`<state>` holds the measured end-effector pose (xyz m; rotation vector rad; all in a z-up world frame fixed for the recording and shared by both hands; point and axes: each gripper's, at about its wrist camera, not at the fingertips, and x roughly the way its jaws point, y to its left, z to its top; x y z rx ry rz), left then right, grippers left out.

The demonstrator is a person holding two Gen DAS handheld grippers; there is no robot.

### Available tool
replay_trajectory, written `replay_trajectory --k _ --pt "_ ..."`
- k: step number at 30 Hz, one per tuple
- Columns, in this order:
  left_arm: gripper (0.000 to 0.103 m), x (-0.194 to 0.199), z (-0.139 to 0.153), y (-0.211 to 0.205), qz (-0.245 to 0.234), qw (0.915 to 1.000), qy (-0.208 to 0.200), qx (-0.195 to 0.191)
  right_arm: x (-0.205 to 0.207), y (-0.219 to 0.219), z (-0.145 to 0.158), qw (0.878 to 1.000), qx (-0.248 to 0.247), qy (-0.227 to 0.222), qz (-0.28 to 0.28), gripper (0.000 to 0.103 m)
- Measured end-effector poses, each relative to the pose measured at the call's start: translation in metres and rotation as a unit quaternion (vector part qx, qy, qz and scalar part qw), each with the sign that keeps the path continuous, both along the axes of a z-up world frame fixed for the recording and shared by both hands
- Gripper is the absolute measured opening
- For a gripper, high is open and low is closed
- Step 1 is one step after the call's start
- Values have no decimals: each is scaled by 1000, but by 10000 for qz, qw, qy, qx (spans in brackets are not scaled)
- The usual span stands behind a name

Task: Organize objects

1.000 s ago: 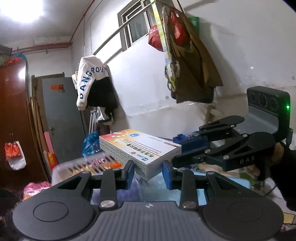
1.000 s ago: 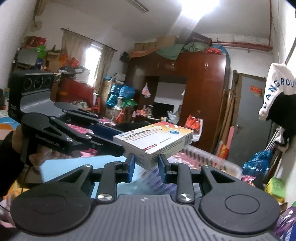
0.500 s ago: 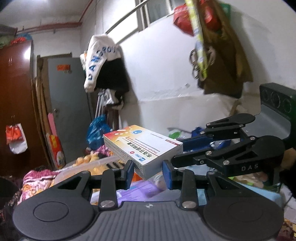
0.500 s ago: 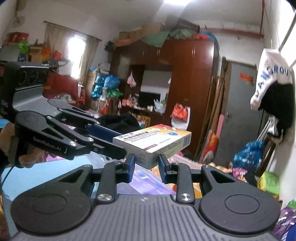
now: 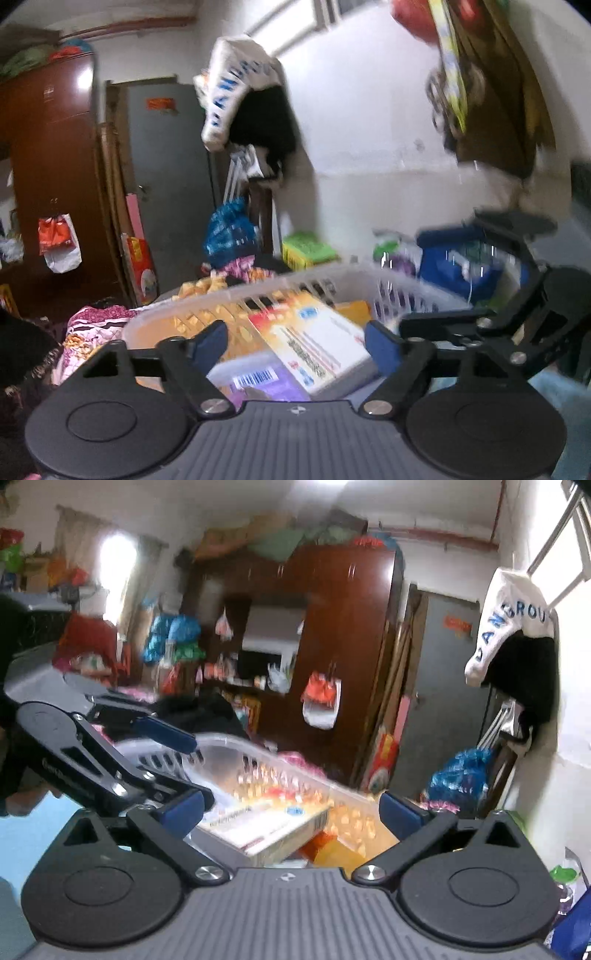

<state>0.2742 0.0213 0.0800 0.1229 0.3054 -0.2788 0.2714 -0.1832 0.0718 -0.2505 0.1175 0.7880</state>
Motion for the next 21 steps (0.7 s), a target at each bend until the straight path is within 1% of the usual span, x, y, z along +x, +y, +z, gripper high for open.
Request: replay_trajectory --k 2,4,7,10,12,13,15,17,19,21 --pt "88 -3 5 7 57 9997 -82 -243 0 -6 3 9998 156 141 -54 103" --pt "92 -9 7 10 134 9992 -166 -351 1 -8 5 9995 178 212 -130 103" --pt "100 -12 9 7 440 9979 -275 -390 6 -7 7 9985 167 441 -291 103" --pt "101 -19 10 1 710 9965 -180 -410 15 -1 5 9949 169 831 -552 103" --pt "101 -26 9 -4 903 9954 -108 -312 7 -4 4 9922 113 974 -773 103" --pt "101 -31 8 -9 1074 9940 -36 -219 2 -5 4 9912 109 982 -884 103" --pt "101 -42 6 -15 1229 9924 38 -51 -10 -10 4 9881 151 986 -1169 103" --pt "101 -60 4 -23 1249 9921 -13 81 -24 -14 3 9850 134 989 -1406 103" --pt "101 -77 4 -31 1300 9914 -11 171 -38 -16 1 9845 67 843 -1534 103" --pt "101 -96 5 -36 1332 9909 -75 190 -53 -20 -3 9819 -53 893 -1671 103"
